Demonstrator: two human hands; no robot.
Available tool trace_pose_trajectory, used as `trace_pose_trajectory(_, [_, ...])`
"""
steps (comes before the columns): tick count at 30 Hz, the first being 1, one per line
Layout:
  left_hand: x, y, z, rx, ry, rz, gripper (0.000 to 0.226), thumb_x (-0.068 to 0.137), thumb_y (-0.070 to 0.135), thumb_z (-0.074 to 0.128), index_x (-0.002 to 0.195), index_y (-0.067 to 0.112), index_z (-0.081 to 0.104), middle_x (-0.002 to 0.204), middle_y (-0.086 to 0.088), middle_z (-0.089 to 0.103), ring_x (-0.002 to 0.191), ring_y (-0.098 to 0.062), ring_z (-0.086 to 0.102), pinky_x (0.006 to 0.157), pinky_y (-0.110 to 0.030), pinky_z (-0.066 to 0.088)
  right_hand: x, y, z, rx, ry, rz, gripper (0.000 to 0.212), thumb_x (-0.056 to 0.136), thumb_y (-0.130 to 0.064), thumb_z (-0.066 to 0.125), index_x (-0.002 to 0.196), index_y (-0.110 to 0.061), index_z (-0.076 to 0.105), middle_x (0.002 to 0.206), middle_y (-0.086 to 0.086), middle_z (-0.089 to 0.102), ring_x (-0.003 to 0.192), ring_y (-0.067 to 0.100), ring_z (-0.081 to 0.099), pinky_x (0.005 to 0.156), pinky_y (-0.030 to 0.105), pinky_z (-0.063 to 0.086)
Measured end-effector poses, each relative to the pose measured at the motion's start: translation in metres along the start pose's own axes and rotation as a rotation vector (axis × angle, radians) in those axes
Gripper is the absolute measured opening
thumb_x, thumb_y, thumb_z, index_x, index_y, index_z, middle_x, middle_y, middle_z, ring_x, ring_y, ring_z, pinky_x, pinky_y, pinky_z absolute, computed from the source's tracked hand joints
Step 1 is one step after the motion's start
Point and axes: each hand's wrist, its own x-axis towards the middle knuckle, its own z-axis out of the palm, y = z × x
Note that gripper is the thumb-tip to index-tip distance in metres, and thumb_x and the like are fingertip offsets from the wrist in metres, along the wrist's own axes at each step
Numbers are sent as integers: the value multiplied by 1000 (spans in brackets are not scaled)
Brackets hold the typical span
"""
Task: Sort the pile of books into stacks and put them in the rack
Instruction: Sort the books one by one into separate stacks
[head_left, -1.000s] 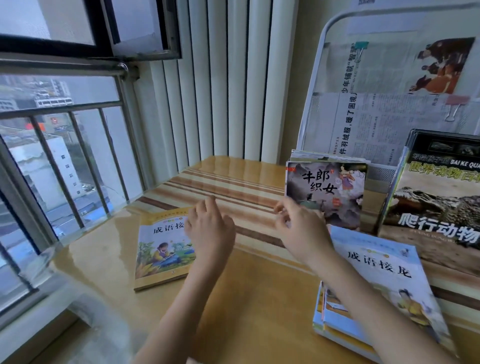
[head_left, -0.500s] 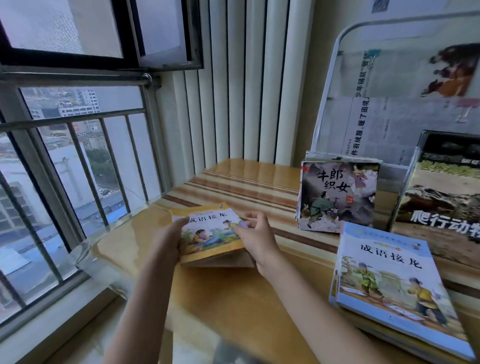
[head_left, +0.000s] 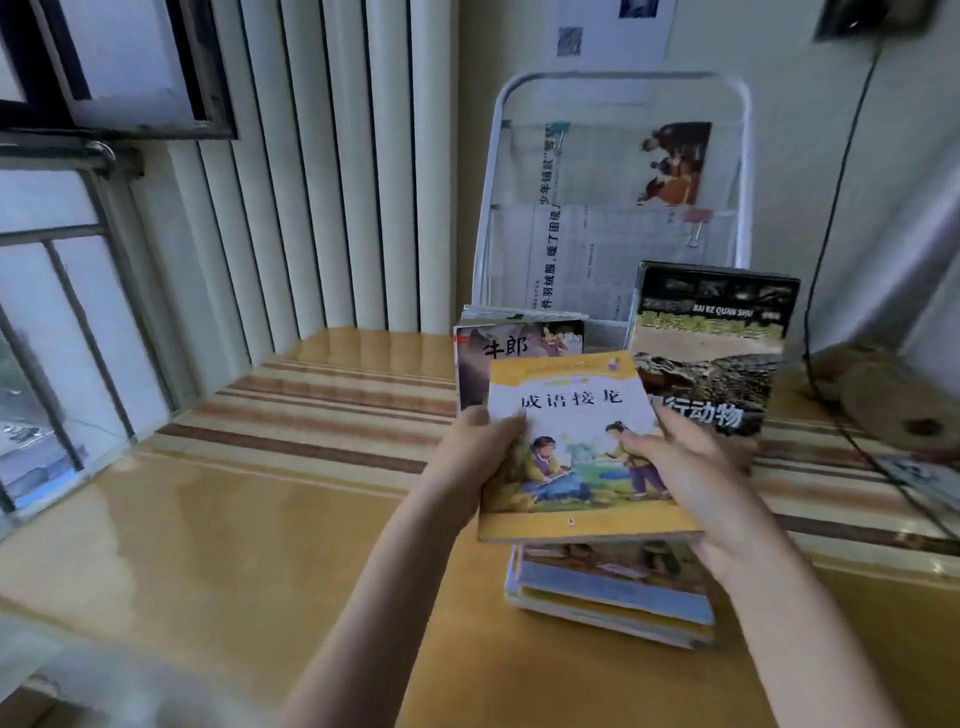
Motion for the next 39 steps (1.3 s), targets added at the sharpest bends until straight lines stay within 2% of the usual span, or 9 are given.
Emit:
trace_pose_trajectory(5, [18, -63, 57, 650, -42, 213, 44, 91, 22, 53, 131, 9, 40, 123, -11, 52, 117, -28, 47, 96, -35, 38, 11, 62, -30, -288, 46, 139, 42, 98, -22, 46, 139, -26, 37, 100, -2, 51, 74, 10, 49, 56, 25, 40])
trace_pose_trajectory(8, [30, -79, 46, 514, -91, 125, 71, 83, 28, 60, 143, 10, 26, 143, -5, 40, 135, -27, 36, 113, -40, 27, 12, 73, -23, -244, -27, 174, 58, 98, -31, 46, 149, -27, 19, 110, -3, 54, 92, 8, 55, 84, 34, 43])
trace_pose_trajectory(10, [36, -79, 39, 258, -133, -78, 64, 77, 29, 67, 131, 9, 41, 126, -10, 59, 113, -26, 58, 101, -44, 45, 12, 76, -20, -172, -8, 204, 65, 97, -34, 48, 151, -29, 12, 123, 7, 54, 91, 3, 52, 92, 36, 42])
trace_pose_trajectory(12, [40, -74, 34, 21, -103, -257, 36, 83, 17, 67, 112, 2, 52, 99, -16, 66, 77, -25, 66, 67, -35, 58, 14, 82, -19, -134, 10, 203, 66, 96, -36, 50, 151, -32, 14, 140, 8, 45, 105, 11, 52, 98, 36, 39])
trace_pose_trajectory(15, [53, -66, 25, -75, -38, -416, 19, 89, 19, 59, 88, 1, 52, 60, -6, 45, 46, -15, 41, 41, -22, 34, 14, 90, -17, -40, 33, 148, 60, 95, -32, 52, 148, -32, 24, 145, -10, 40, 120, 8, 41, 95, 28, 34])
trace_pose_trajectory(19, [63, -53, 24, -101, -76, -462, 42, 88, 27, 62, 114, -3, 48, 71, -8, 44, 57, -18, 46, 41, -21, 40, 13, 95, -18, 24, 68, 100, 62, 93, -30, 56, 148, -31, 26, 145, -12, 39, 129, 12, 39, 98, 29, 35])
trace_pose_trajectory(24, [71, -46, 21, -83, -96, -434, 59, 79, 30, 73, 124, 0, 49, 122, -20, 49, 83, -27, 55, 58, -33, 49, 10, 98, -20, 6, 76, 29, 74, 87, -37, 62, 149, -32, 22, 153, -13, 25, 140, 14, 26, 104, 29, 30])
trace_pose_trajectory(30, [63, -41, 34, 17, -225, -437, 46, 79, 32, 75, 110, 3, 57, 99, -15, 63, 86, -28, 60, 83, -36, 50, 3, 96, -20, 6, 83, -58, 75, 85, -24, 67, 146, -35, 26, 149, -18, 26, 136, 2, 23, 103, 24, 25])
trace_pose_trajectory(39, [61, -38, 36, -16, -326, -413, 29, 83, 33, 69, 96, 7, 64, 79, -9, 70, 61, -22, 66, 57, -23, 54, -3, 100, -18, 56, 79, -144, 76, 73, -35, 72, 134, -51, 29, 148, -23, 29, 135, -1, 25, 107, 27, 29])
